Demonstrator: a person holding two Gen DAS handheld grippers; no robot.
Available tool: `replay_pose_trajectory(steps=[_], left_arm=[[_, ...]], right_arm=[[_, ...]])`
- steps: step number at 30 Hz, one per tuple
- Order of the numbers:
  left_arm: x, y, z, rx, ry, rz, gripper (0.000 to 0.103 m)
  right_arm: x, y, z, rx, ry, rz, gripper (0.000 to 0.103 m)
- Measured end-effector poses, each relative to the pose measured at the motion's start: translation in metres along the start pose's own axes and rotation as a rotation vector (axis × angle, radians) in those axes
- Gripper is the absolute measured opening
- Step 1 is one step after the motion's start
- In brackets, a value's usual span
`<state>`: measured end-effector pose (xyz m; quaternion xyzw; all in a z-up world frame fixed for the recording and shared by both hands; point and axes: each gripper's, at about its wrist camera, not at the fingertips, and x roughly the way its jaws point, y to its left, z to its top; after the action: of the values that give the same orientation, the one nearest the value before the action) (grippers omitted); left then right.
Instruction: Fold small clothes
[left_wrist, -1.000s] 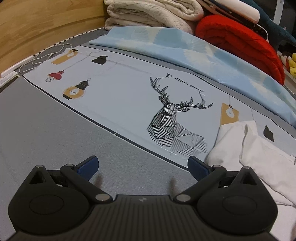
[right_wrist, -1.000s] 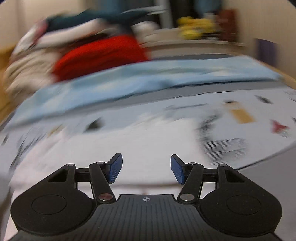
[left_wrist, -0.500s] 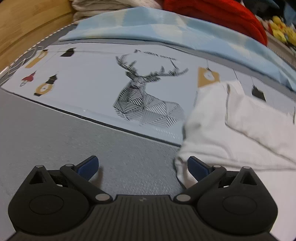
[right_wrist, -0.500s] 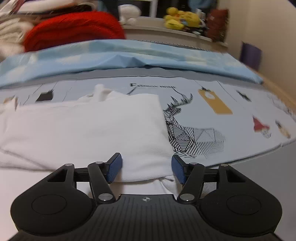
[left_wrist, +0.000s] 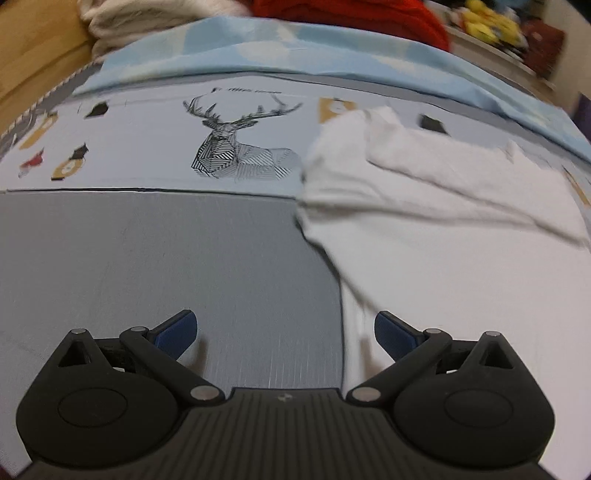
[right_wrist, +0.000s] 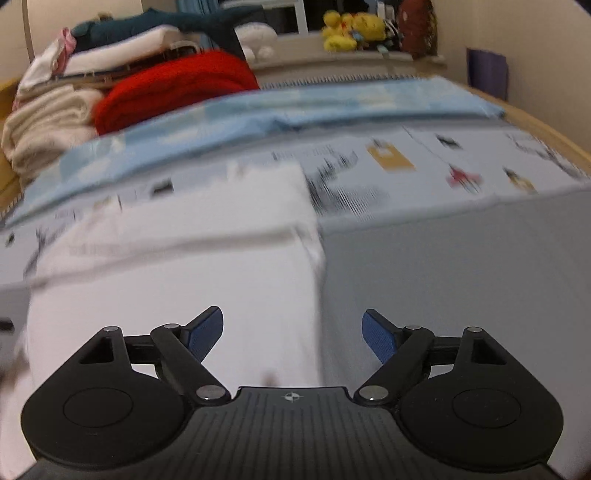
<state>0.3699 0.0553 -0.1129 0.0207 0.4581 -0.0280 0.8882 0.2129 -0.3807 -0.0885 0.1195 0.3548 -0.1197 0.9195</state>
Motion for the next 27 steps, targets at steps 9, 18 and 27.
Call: replay_pose_trajectory(steps=[9, 18, 27], left_arm=[[-0.053, 0.004, -0.104, -0.104, 0.077, -0.091, 0.102], [-0.069, -0.02, -0.145, 0.047, 0.122, -0.112, 0.102], [-0.091, -0.008, -0.156, -0.056, 0.13, -0.287, 0.008]], right_arm=[[-0.021, -0.026, -0.055, 0.035, 0.165, -0.006, 0.084], [-0.029, -0.007, -0.092, -0.12, 0.213, -0.008, 0.094], [-0.056, -0.014, -0.102, -0.007, 0.194, 0.129, 0.01]])
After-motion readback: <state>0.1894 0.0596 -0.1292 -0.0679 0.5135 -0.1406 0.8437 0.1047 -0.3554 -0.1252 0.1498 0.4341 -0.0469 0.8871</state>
